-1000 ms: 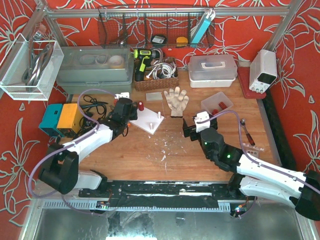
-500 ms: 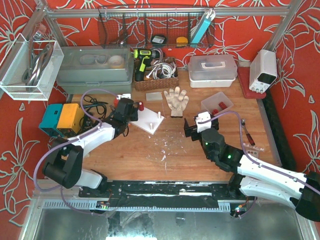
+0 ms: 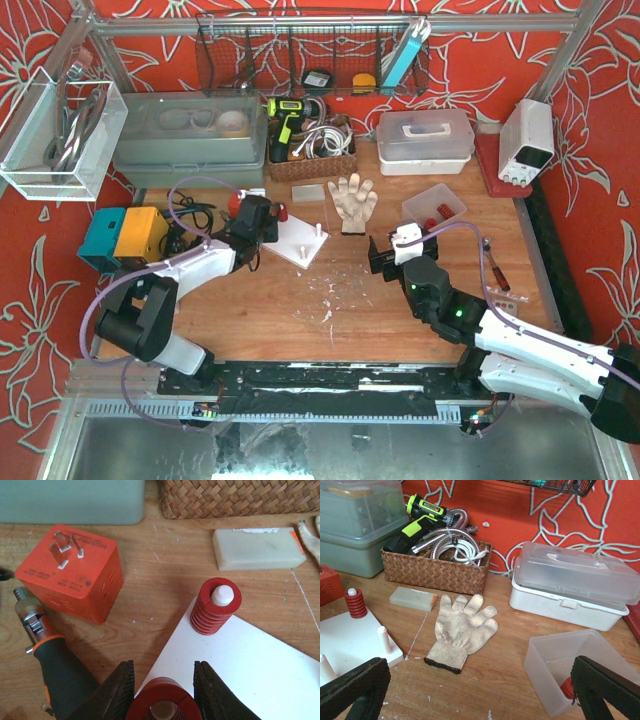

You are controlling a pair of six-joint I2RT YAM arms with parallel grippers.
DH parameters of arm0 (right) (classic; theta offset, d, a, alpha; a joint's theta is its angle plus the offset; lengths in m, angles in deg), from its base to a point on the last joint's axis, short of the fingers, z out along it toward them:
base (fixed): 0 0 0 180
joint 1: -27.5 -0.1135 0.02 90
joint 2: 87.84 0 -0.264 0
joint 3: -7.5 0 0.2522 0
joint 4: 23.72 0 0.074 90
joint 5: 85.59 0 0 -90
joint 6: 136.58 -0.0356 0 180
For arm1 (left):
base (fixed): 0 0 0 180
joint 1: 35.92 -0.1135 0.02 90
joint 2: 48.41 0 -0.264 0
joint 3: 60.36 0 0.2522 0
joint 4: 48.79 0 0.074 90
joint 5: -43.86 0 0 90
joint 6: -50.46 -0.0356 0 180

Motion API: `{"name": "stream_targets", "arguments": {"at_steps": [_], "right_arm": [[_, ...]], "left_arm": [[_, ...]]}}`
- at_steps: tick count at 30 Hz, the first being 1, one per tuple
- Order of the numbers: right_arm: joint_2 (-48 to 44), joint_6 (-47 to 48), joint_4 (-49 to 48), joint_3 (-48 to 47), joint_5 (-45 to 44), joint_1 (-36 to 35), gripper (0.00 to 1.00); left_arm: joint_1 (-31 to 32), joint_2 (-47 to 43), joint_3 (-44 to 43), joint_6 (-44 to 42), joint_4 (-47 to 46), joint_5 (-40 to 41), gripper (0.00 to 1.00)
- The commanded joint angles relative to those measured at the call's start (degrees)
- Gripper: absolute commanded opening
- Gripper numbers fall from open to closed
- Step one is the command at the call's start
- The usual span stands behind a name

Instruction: Install the large spring

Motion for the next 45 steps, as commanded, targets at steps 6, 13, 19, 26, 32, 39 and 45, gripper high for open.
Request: {"name": "stream_targets", "arguments": {"at_steps": [6,13,19,26,32,39,45], "right_arm": [[-0.2,-0.3,-1.0,0.7,-0.3,0.4,0.99],[1.6,-0.1,-1.2,0.4,0.1,0.9,0.99],[4.0,-2.3,1.8,-1.3,-0.1,3.2,0.99],[4.5,-10.4,7.7,-2.3,1.6,11.1,0.99],[10.4,-19.2,23.5,-10.8,5.6,21.7,0.99],[23.1,-15.0,39.6,-25.2,15.2,31.0,0.86],[34.4,-9.6,48.8,-36.6,25.7,40.1,0.72]], "left_arm": [[-0.7,3.0,-3.0,-0.4,-0.7,0.2,0.2],[-0.7,1.2,-3.7,0.3,0.9,-0.9,0.48],[-0.6,-4.1,-1.7,2.4,1.9,-4.5,0.71],[1.8,-14.4,5.5,3.7,-3.6,-12.3,1.0],[8.1,-21.1,13.0,2.8,-11.9,-16.0,1.0],[12.4,-22.0,19.0,1.0,-15.5,-16.4,1.0],[13.0,-20.6,21.6,-0.5,-18.4,-17.7,1.0]]}}
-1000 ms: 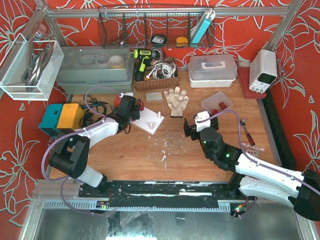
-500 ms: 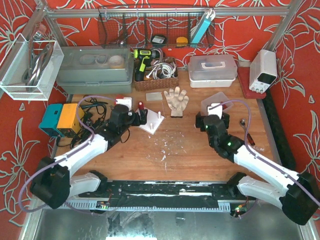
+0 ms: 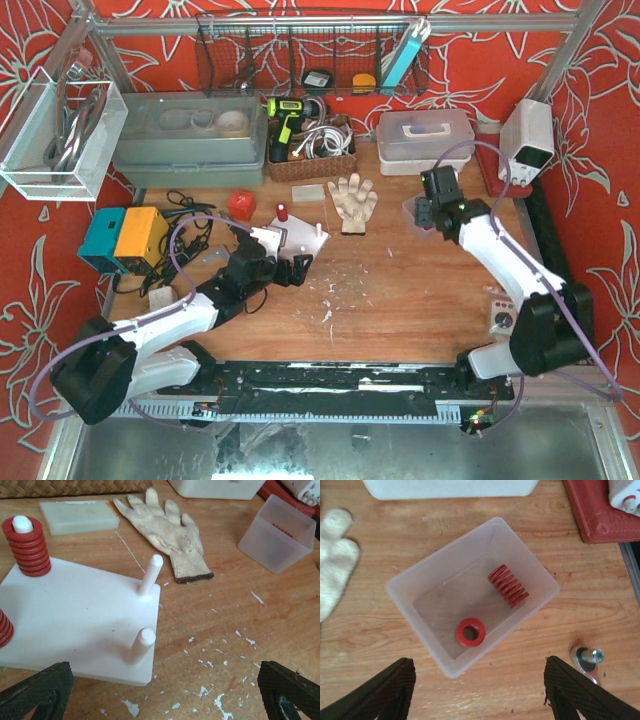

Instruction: Install the large spring

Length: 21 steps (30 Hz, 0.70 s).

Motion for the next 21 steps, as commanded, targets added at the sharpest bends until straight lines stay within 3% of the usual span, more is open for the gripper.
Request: {"name": "stream_targets", "arguments": {"at_steps": [1,4,13,21], "right_arm": [[8.3,4.8,12.5,-8.4,10.2,5.8,0.69],[14.7,7.8,18.4,-14.2,14.6,7.4,0.63],[26.5,13.3,31.2,-27.0,15.3,9.5,0.56],[31.3,15.4,34.0,-31.8,19.3,11.2,0.53]], "left_arm": [[0.5,0.9,-0.3,-1.6,-3.7,-1.2,1.0],[1.1,1.2,-0.5,-0.8,-4.6,-4.5,1.0],[2.6,-0.4,-0.3,0.0,-5.1,-6.1,1.0],[3.1,-2.0,-0.3,-0.2,-4.6,-5.2,1.0]]}}
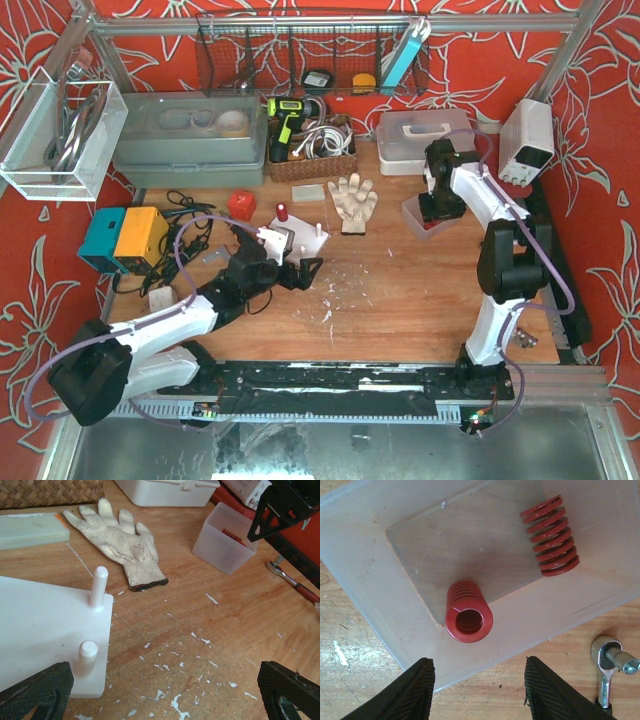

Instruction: Install the large spring

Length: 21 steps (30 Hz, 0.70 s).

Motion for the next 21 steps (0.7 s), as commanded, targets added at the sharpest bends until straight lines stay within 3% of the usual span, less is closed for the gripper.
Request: {"name": "stream_targets", "arguments": {"at_steps": [1,9,21], "right_arm": [[2.1,2.2,4.4,-2.7,3.6,0.5,0.53],[5.9,3.1,4.5,-4.8,6.6,0.5,0.53],[10.9,3.6,7.2,-8.6,3.9,0.5,0.49]], "left_arm": [[0.5,-1.6,-0.5,-0.1,-1.1,0.3,1.0],[0.8,-2.2,-0.5,-0.5,-0.8,1.5,1.0],[0.9,-2.7,-0.5,-0.7,-0.5,2.2,1.0]]}}
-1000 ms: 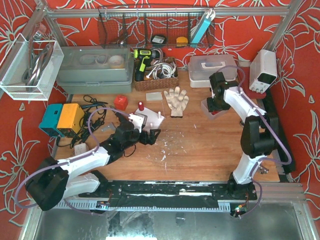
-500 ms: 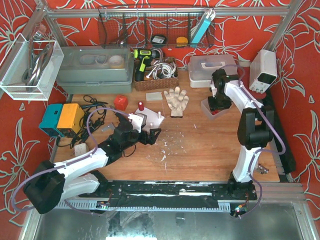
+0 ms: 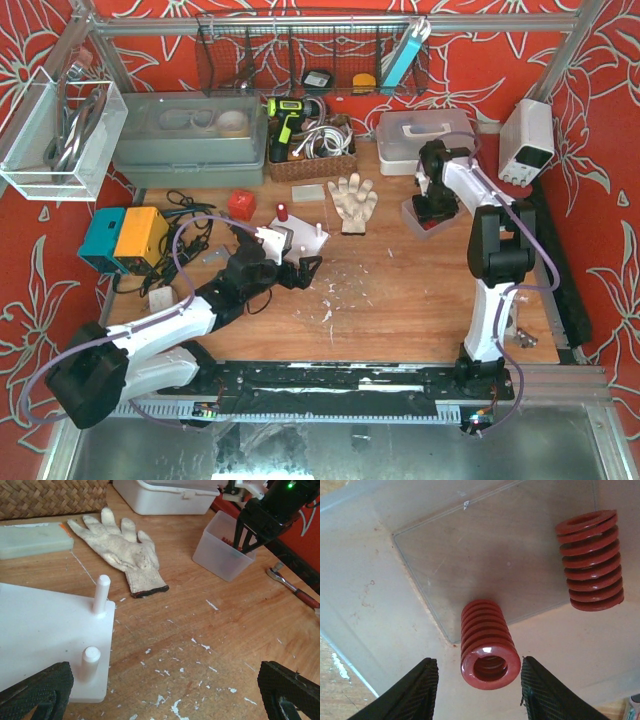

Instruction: Install the large spring

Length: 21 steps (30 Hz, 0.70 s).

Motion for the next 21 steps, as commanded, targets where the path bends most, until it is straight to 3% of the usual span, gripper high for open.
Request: {"name": "stream_targets", "arguments": {"at_steps": [1,21], "right_arm": [[2.2,0.8,3.8,-2.3,-1.1,0.0,0.49],[5.4,1.0,6.4,-8.0,-2.0,-0.1,0.29]], "left_arm": [[0.5,-1.3,-0.4,-0.6,-0.5,1.0,1.0],[0.6,-2.2,-0.1,-0.8,-0.6,1.7,1.0]]}}
